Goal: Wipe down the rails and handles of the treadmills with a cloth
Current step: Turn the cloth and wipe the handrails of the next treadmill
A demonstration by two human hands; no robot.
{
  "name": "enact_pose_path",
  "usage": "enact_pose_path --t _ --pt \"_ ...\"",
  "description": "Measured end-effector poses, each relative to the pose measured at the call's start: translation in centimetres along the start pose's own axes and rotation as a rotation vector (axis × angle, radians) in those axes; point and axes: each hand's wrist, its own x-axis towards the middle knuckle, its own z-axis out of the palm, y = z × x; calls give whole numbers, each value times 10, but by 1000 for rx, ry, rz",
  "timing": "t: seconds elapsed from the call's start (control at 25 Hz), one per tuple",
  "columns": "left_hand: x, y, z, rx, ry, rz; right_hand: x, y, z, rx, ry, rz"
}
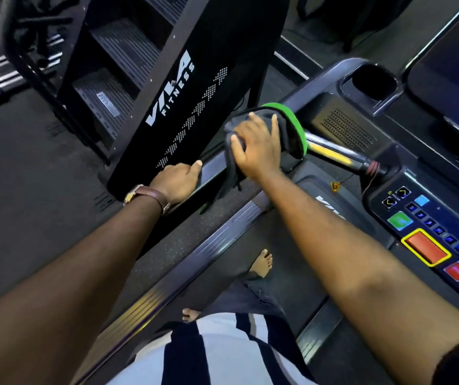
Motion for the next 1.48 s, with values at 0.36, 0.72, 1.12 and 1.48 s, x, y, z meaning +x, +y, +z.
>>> enact_pose_path --t 0.36,0.72,1.12,1.48 --pt "36 62 9 18 128 -51 64 63 -38 -294 -371 -16" --pt "92 128 12 -39 125 -46 76 101 -43 -227 -314 -44" --pt "103 142 19 32 240 -71 84 114 -39 -75 -246 303" --pt "111 141 18 6 143 -139 87 76 -36 419 -282 972"
